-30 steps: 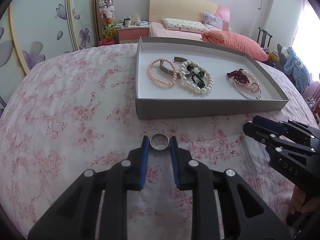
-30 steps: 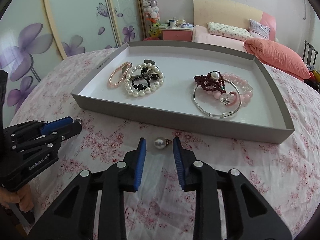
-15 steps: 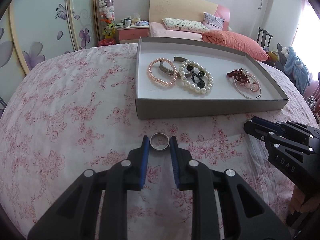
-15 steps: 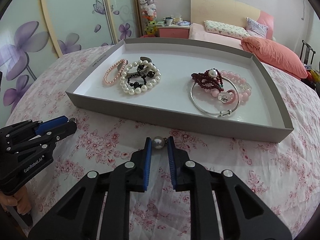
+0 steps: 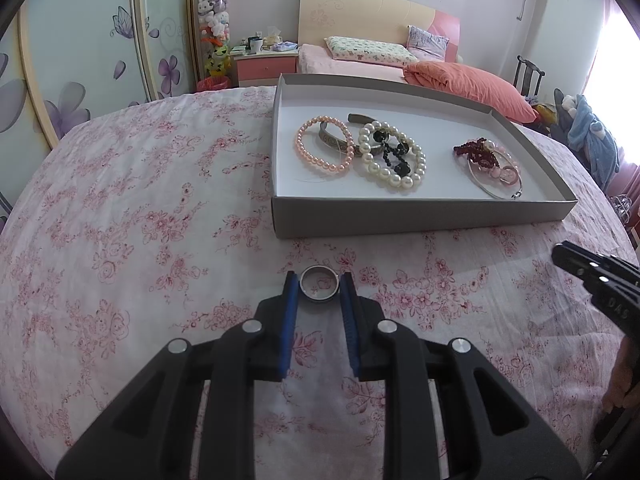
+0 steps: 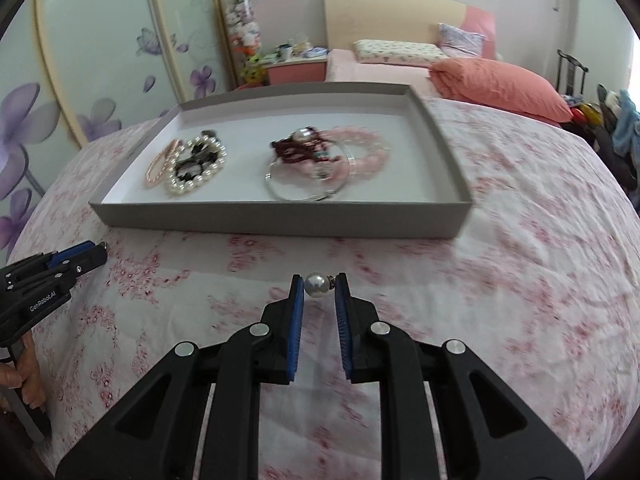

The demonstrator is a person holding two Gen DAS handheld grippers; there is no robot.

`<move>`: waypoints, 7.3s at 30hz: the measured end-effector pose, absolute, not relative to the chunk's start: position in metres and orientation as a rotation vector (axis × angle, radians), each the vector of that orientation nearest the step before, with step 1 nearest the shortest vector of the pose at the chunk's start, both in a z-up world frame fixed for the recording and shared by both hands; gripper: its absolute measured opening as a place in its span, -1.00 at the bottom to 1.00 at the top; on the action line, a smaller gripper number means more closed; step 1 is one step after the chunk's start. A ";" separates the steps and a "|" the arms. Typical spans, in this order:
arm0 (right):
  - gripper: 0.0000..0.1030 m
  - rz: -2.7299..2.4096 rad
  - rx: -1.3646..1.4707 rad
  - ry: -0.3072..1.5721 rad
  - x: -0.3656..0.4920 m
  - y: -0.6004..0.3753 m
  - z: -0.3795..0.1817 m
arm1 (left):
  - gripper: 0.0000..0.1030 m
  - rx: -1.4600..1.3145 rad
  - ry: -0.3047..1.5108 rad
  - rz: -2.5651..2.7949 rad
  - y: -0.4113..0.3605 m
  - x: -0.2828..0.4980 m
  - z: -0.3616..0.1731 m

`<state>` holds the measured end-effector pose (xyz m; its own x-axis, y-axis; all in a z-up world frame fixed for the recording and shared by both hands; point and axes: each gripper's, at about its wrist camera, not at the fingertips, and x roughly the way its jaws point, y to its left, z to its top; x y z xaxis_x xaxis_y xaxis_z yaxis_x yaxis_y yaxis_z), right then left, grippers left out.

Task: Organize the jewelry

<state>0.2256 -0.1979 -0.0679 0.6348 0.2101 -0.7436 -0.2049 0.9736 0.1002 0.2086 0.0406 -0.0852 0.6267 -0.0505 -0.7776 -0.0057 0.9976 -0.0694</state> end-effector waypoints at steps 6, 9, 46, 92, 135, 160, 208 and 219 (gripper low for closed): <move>-0.67 0.228 0.035 0.801 0.214 -0.210 -0.060 | -0.57 -0.084 0.891 -0.025 0.041 0.205 -0.085; -0.67 0.229 0.039 0.779 0.210 -0.212 -0.056 | -0.57 -0.100 0.887 -0.029 0.040 0.200 -0.082; -0.67 0.305 0.030 0.723 0.201 -0.193 -0.048 | -0.57 -0.061 0.910 0.020 0.033 0.185 -0.084; -0.67 0.300 -0.002 0.285 0.192 -0.179 0.048 | -0.57 -0.017 0.467 -0.035 -0.017 0.176 0.021; 0.17 0.311 0.223 0.599 0.288 -0.197 -0.006 | -0.06 -0.213 0.601 -0.028 0.036 0.254 -0.013; 0.97 0.239 0.016 0.478 0.136 -0.196 0.009 | 0.92 -0.056 0.467 0.067 0.029 0.089 0.004; 0.97 0.213 0.059 0.469 0.107 -0.205 -0.013 | 0.92 -0.051 0.467 0.065 0.013 0.063 -0.013; 0.97 0.216 0.060 0.471 0.106 -0.205 -0.013 | 0.92 -0.051 0.473 0.062 0.012 0.064 -0.016</move>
<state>0.1065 -0.2046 -0.0133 0.8687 0.2198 -0.4438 -0.1922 0.9755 0.1068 0.0641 0.0124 -0.0156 0.8882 0.0480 -0.4569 -0.0717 0.9968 -0.0346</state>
